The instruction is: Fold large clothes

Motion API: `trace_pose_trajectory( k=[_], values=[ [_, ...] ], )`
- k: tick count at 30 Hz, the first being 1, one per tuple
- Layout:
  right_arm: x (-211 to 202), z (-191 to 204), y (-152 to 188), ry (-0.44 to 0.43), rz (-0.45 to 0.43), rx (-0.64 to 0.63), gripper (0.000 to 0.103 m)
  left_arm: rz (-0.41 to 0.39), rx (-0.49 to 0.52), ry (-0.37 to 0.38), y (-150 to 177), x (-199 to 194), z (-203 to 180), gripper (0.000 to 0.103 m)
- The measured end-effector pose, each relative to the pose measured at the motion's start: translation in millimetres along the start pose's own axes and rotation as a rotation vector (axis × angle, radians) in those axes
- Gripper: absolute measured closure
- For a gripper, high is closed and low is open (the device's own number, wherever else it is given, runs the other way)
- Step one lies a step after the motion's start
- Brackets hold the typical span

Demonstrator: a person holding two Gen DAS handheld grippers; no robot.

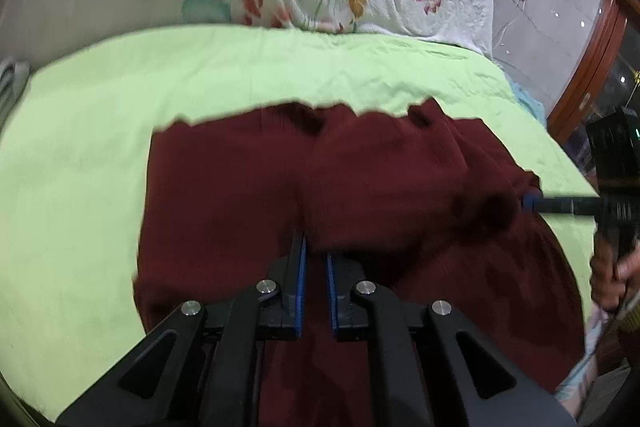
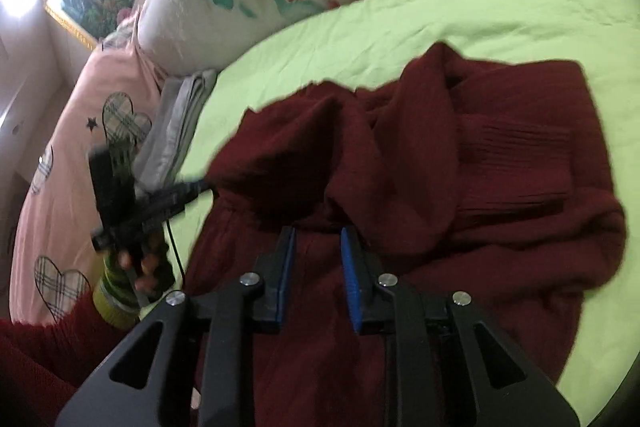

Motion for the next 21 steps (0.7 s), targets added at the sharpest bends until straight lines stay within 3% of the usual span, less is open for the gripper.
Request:
trace_pose_trajectory(
  k=[4, 6, 8, 10, 12, 15, 16, 19, 20, 21],
  values=[
    [-17, 3, -25, 0.021, -0.056, 0.002, 0.069, 0.003, -0.1, 0.098, 10, -20, 2, 0.087],
    [-10, 1, -39, 0.056, -0.04, -0.007, 0.063, 0.007, -0.176, 0.157, 5, -27, 7, 0.061],
    [2, 4, -51, 0.072, -0.024, -0.033, 0.054, 0.021, -0.261, 0.225, -4, -26, 15, 0.051],
    [21, 5, -63, 0.106, 0.02, -0.087, 0.043, 0.066, -0.377, 0.328, -13, -16, 24, 0.05],
    [40, 3, -65, 0.128, 0.069, -0.133, 0.04, 0.13, -0.495, 0.416, -18, 2, 33, 0.049],
    [67, -3, -66, 0.146, 0.141, -0.18, 0.04, 0.214, -0.567, 0.389, -19, 33, 45, 0.05],
    [74, -4, -67, 0.16, 0.154, -0.205, 0.041, 0.254, -0.568, 0.371, -16, 42, 45, 0.05],
    [82, -8, -72, 0.199, 0.164, -0.241, 0.099, 0.288, -0.567, 0.389, -17, 58, 35, 0.059],
    [81, -8, -76, 0.199, 0.151, -0.229, 0.099, 0.278, -0.561, 0.408, -21, 58, 31, 0.075],
    [77, -4, -82, 0.198, 0.119, -0.235, 0.099, 0.264, -0.556, 0.416, -27, 59, 29, 0.085]
  ],
)
Point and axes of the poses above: each gripper's, at about its wrist camera, not at the fingertips, and x roughly the way its jaws point, z to its left, y to its underside, the point moved 9 cm from there along x, roughly the way its jaws point, and after that the axes turned 3 degrees about -x, right-handed, at the moved point
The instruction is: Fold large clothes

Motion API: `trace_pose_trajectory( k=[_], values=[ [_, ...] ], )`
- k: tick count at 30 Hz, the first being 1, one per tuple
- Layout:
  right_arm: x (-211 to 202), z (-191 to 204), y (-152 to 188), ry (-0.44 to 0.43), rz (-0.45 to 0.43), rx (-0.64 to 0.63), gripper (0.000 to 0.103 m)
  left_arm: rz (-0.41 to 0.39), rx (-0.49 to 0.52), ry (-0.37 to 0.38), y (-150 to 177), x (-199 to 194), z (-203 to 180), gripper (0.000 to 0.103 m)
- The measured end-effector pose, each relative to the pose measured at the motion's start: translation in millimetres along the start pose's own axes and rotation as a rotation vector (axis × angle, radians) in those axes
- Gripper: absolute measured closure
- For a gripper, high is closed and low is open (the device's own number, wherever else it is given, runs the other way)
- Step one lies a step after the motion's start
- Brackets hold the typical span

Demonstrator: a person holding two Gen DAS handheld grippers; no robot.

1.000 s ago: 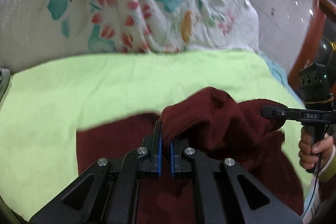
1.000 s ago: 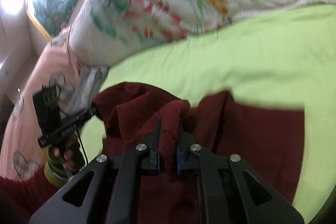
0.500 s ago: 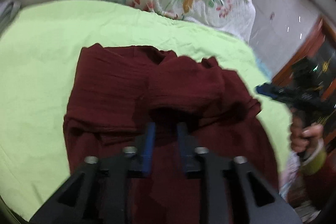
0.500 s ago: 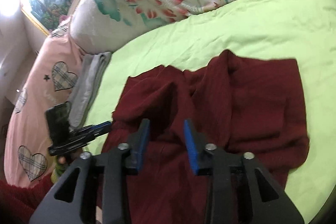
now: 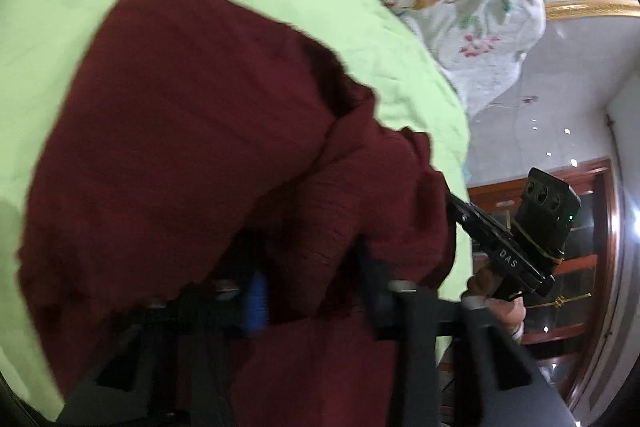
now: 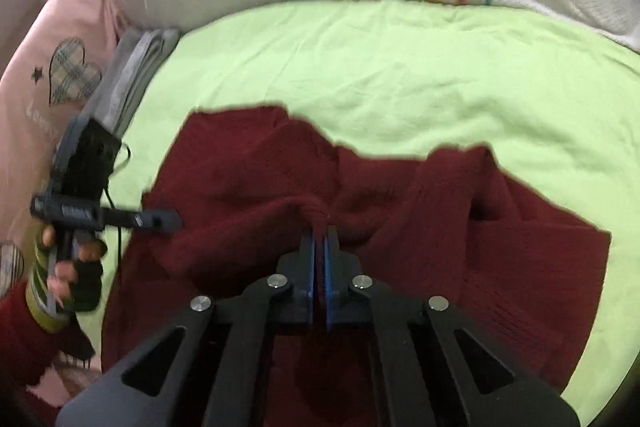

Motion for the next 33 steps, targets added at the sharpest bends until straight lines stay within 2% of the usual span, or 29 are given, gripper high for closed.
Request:
trace_pose_trajectory(
  k=[3, 6, 7, 8, 9, 11, 14, 16, 21, 22, 23, 25, 27, 29, 30, 33],
  values=[
    [-28, 12, -31, -0.049, -0.146, -0.008, 0.1, -0.084, 0.041, -0.006, -14, -11, -16, 0.087],
    [-93, 27, -66, -0.138, -0.435, -0.029, 0.1, -0.194, 0.087, 0.061, -30, -41, -46, 0.088],
    [-121, 30, -70, -0.157, -0.546, -0.035, 0.1, -0.223, 0.106, 0.094, -30, -50, -55, 0.088],
    [-136, 33, -68, -0.156, -0.603, -0.053, 0.1, -0.247, 0.131, 0.116, -29, -58, -63, 0.088],
    [-143, 36, -59, -0.159, -0.623, -0.082, 0.1, -0.265, 0.163, 0.11, -26, -64, -68, 0.089],
    [-137, 42, -33, -0.168, -0.588, -0.132, 0.1, -0.279, 0.219, 0.055, -16, -66, -65, 0.089],
    [-101, 36, 35, -0.064, -0.422, -0.198, 0.1, -0.214, 0.244, 0.023, 10, -51, -49, 0.09],
    [-87, 27, 73, -0.066, -0.327, -0.165, 0.1, -0.164, 0.252, 0.022, 31, -41, -37, 0.09],
    [-82, 14, 138, -0.146, -0.193, 0.001, 0.097, -0.044, 0.3, 0.007, 83, -29, -19, 0.09],
    [-82, 13, 143, -0.147, -0.176, 0.023, 0.097, -0.038, 0.314, -0.007, 89, -32, -17, 0.09],
    [-84, 13, 147, -0.159, -0.157, 0.057, 0.097, -0.04, 0.324, -0.015, 92, -36, -16, 0.085],
    [-91, 11, 144, -0.19, -0.146, 0.131, 0.094, -0.061, 0.315, 0.0, 89, -48, -19, 0.07],
    [-105, 11, 133, -0.193, -0.197, 0.182, 0.082, -0.109, 0.295, 0.02, 78, -60, -25, 0.054],
    [-114, 5, 118, -0.152, -0.25, 0.236, 0.046, -0.141, 0.267, 0.003, 59, -61, -30, 0.05],
    [-115, 0, 111, -0.12, -0.26, 0.265, 0.039, -0.147, 0.257, -0.009, 50, -57, -33, 0.05],
    [-104, -10, 89, -0.003, -0.253, 0.268, 0.038, -0.133, 0.231, -0.052, 31, -35, -39, 0.048]
  ],
)
Point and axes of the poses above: each gripper's, at about its wrist camera, not at the fingertips, and x roughly the way its jaws point, z to its left, y to its underside, the point moved 9 cm from there along x, roughly the way its jaws point, and after that the axes turned 3 degrees about -x, right-handed, at the moved point
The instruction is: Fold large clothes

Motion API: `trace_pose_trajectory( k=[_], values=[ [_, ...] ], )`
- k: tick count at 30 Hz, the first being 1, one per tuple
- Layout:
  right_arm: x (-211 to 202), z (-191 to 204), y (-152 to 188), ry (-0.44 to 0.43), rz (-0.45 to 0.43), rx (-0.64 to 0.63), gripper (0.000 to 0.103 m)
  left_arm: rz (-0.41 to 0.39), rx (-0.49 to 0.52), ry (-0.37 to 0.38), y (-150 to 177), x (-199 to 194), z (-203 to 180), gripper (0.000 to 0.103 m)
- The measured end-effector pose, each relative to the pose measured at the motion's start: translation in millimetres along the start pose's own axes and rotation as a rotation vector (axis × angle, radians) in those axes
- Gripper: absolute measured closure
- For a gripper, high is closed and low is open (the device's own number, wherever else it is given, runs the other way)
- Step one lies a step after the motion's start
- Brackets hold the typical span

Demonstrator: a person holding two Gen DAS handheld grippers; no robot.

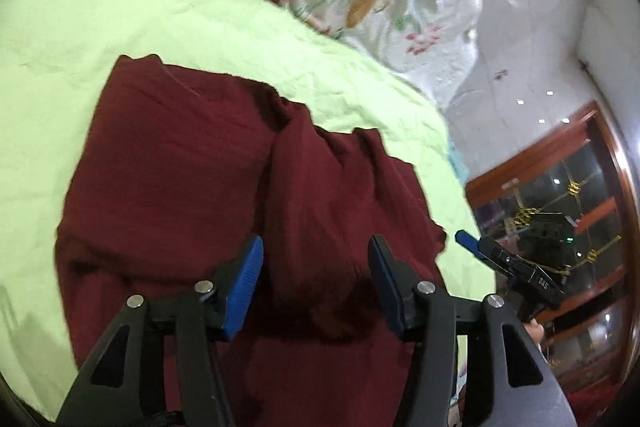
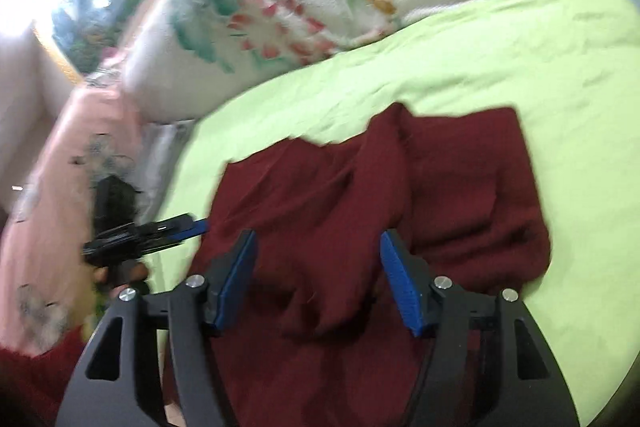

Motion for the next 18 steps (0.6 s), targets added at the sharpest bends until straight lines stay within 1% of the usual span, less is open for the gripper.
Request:
trace_pose_trajectory(
  k=[1, 2, 3, 4, 5, 6, 7, 8, 9, 12, 13, 14, 16, 18],
  values=[
    [10, -2, -4, 0.037, 0.014, -0.005, 0.038, 0.012, 0.002, -0.012, -1, 5, 0, 0.048],
    [26, -5, -5, 0.081, 0.056, -0.01, 0.038, 0.032, 0.005, -0.034, -2, 14, 0, 0.048],
    [38, -10, -4, 0.124, 0.09, -0.012, 0.039, 0.059, 0.009, -0.073, -2, 26, 2, 0.048],
    [52, -18, -1, 0.182, 0.129, -0.006, 0.043, 0.092, 0.016, -0.115, -1, 38, 5, 0.049],
    [61, -23, 2, 0.207, 0.157, 0.002, 0.063, 0.121, 0.021, -0.14, 2, 49, 7, 0.051],
    [71, -28, 5, 0.215, 0.181, 0.022, 0.081, 0.142, 0.031, -0.161, 5, 58, 9, 0.062],
    [77, -27, 4, 0.19, 0.184, 0.048, 0.099, 0.142, 0.044, -0.172, 4, 63, 9, 0.077],
    [77, -21, 0, 0.139, 0.164, 0.069, 0.099, 0.141, 0.056, -0.164, 5, 65, 6, 0.095],
    [74, -12, -8, 0.078, 0.123, 0.075, 0.099, 0.115, 0.056, -0.143, 2, 61, 2, 0.096],
    [51, 17, -34, -0.134, -0.045, 0.082, 0.099, -0.05, 0.054, -0.089, -16, 30, -5, 0.096],
    [46, 16, -38, -0.168, -0.084, 0.099, 0.099, -0.082, 0.047, -0.081, -19, 23, -4, 0.096],
    [47, 11, -37, -0.158, -0.096, 0.104, 0.099, -0.101, 0.038, -0.087, -21, 19, 1, 0.096],
    [56, -9, -28, -0.091, -0.075, 0.112, 0.099, -0.108, 0.035, -0.124, -18, 21, 14, 0.096],
    [71, -36, -7, -0.04, 0.008, 0.176, 0.097, -0.047, 0.02, -0.135, -6, 34, 27, 0.095]
  ],
)
Point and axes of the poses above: each gripper's, at about its wrist camera, not at the fingertips, and x roughly the way its jaws point, z to its left, y to its underside, the point moved 9 cm from there along x, roughly the way its jaws point, and after that the axes turned 3 degrees about -x, right-handed, at the moved point
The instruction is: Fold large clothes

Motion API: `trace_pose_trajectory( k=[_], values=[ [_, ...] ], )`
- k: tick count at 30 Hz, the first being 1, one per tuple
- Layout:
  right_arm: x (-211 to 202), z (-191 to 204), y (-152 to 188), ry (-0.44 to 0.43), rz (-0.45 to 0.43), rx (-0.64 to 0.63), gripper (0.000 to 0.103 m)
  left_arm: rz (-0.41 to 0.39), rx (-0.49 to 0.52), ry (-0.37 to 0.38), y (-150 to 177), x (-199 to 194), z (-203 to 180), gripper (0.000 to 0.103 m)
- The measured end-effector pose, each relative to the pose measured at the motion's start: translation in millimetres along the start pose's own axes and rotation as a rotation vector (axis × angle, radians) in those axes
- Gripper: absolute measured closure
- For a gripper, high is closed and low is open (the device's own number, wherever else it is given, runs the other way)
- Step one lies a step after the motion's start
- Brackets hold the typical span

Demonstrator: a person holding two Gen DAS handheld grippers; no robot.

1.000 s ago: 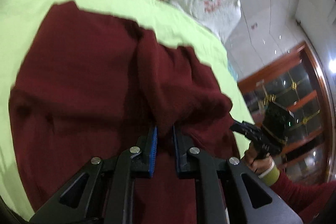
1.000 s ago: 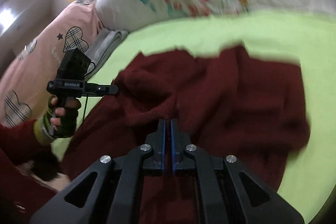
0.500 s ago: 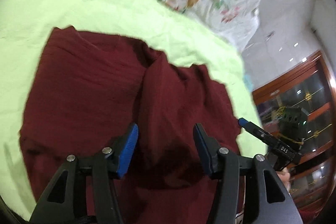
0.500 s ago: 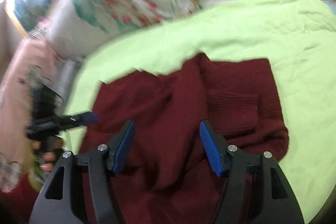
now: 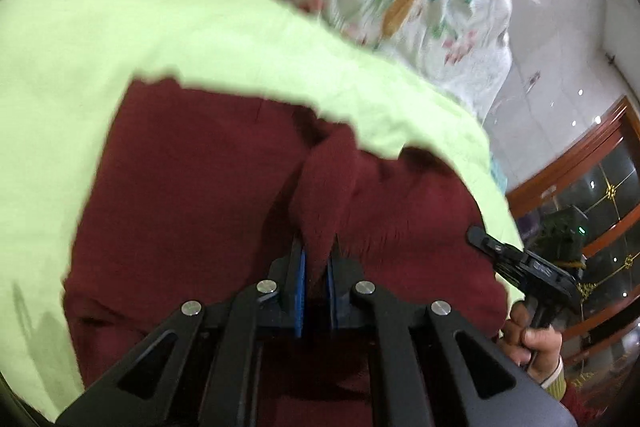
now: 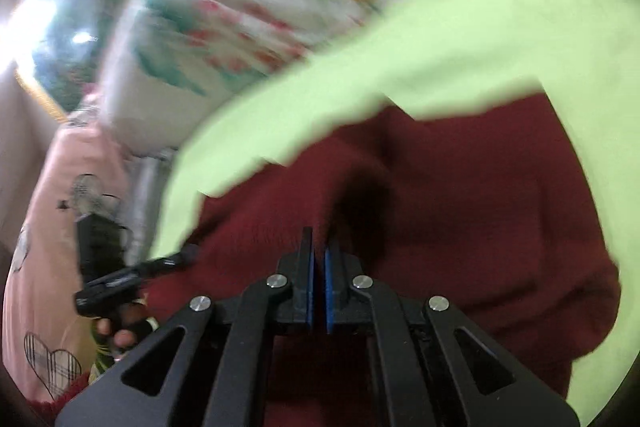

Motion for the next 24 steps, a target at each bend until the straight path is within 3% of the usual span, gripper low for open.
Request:
trace_pose_trajectory(
  k=[2, 7, 9, 11, 13, 15, 19, 22, 23, 24],
  values=[
    [1, -24, 14, 0.048, 0.049, 0.068, 0.094, 0.056, -0.013, -0.016, 14, 14, 8, 0.093],
    [-34, -22, 13, 0.097, -0.02, 0.03, 0.084, 0.038, -0.04, -0.014, 12, 10, 6, 0.081],
    [-40, -13, 3, 0.078, -0.032, 0.002, 0.075, 0.029, -0.025, -0.028, 8, 2, 8, 0.077],
    [-44, -3, -7, 0.084, -0.055, -0.038, 0.053, 0.016, -0.014, -0.025, -4, -3, 1, 0.069],
    [-37, 4, -22, 0.089, -0.065, -0.074, 0.045, 0.015, 0.003, -0.018, -20, -7, -6, 0.061],
    [-20, 9, -35, 0.089, -0.044, -0.091, 0.045, 0.036, 0.034, -0.011, -34, 1, -19, 0.053],
    [25, 5, -58, 0.134, 0.041, -0.113, 0.045, 0.1, 0.084, -0.079, -59, 42, -32, 0.053],
    [52, -2, -65, 0.136, 0.111, -0.094, 0.046, 0.157, 0.087, -0.084, -72, 71, -34, 0.056],
    [59, -5, -66, 0.129, 0.129, -0.087, 0.058, 0.172, 0.078, -0.08, -75, 79, -34, 0.061],
    [64, -7, -66, 0.122, 0.136, -0.087, 0.075, 0.186, 0.07, -0.059, -77, 87, -34, 0.091]
  ],
)
Point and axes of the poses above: each gripper's, at about its wrist camera, not at the fingertips, and x roughly the way its jaws point, z to its left, y to its underside, the point moved 9 cm from there along x, roughly the way its jaws point, and after that the axes turned 3 degrees about -x, right-handed, at the moved point
